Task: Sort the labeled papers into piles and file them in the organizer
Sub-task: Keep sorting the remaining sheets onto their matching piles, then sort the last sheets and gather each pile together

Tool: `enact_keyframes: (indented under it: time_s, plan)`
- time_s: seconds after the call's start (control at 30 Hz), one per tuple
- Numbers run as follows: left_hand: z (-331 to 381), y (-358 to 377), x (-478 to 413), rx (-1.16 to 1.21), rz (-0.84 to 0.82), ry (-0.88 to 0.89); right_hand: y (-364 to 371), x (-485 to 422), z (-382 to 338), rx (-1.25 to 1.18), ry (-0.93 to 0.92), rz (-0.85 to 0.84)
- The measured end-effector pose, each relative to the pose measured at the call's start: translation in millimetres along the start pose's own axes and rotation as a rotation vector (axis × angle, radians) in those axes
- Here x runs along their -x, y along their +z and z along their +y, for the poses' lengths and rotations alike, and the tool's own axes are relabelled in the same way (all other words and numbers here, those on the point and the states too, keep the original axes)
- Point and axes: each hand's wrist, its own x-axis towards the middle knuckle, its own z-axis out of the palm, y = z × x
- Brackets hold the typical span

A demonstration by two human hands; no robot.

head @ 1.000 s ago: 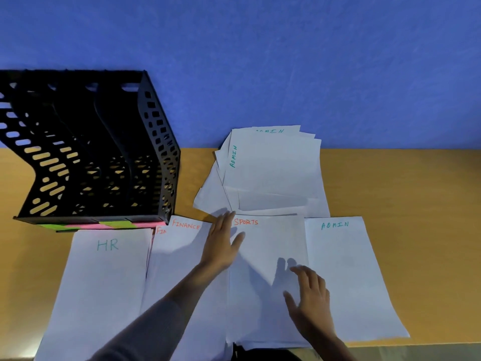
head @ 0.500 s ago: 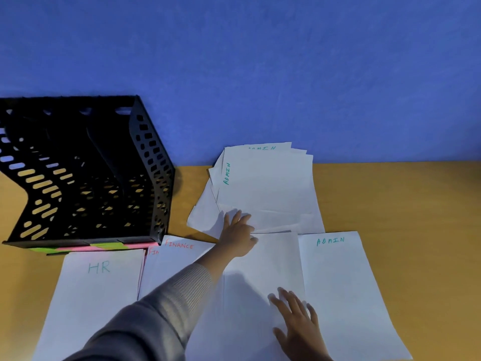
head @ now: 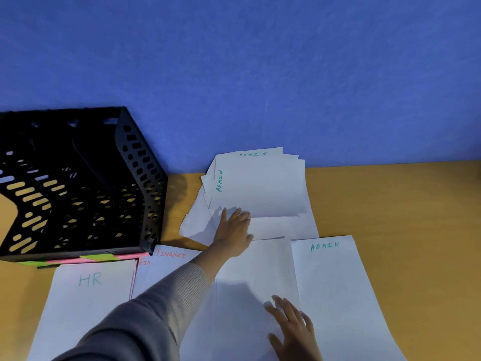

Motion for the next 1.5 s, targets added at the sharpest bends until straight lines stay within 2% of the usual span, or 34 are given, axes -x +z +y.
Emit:
enact_keyframes:
  time_s: [0.07,0.17,0.3,0.4,0.47,0.53,0.77,0.93,1.07,1.13,1.3,1.43,1.5]
  plan:
    - [4.5,-3.0,6.3,-0.038,0.023,0.010,-6.8,-0.9,-0.8,-0.109,-0.011,0.064]
    - [9.5,-7.2,24.9,-0.127,0.149,0.086,-20.0,-7.6,0.2,-0.554,0.004,0.286]
    - [9.0,-3.9,58.9,-0.220,0.425,0.220,-54.4,-37.6,11.9,-1.087,0.294,0.384]
    - [1.1,12.7,81.7,-0.223,0.481,0.297,-90.2,-67.2,30.8,-1.510,0.445,0.380]
    - [-5.6,27.1,95.9,-0.272,0.483,0.358,-111.1,-82.1,45.7,-1.644,0.530,0.388]
    - [-11.7,40.5,108.4,-0.302,0.469,0.403,-124.0,-93.3,56.6,-1.625,0.583,0.359]
    - [-13.8,72.7,148.2,-0.181,0.439,0.466,-116.5,-105.3,61.7,-1.189,0.598,0.303]
    - [3.0,70.9,170.8,0.067,0.453,0.426,-115.2,-89.8,66.0,-0.952,0.588,0.597]
    - [11.3,72.8,184.2,0.045,0.400,0.416,-114.9,-57.5,89.8,-1.068,0.542,0.827]
    - [13.3,75.0,189.8,0.043,0.356,0.409,-114.7,-35.1,102.4,-1.224,0.567,0.919]
    - [19.4,77.4,200.2,0.029,0.264,0.376,-100.6,24.9,115.8,-1.516,0.788,1.083]
    - [21.6,79.0,206.5,0.024,0.295,0.366,-72.3,72.8,102.3,-1.611,0.925,1.079]
    - [21.1,79.2,210.0,0.027,0.313,0.367,-54.6,94.4,94.2,-1.634,0.913,0.992]
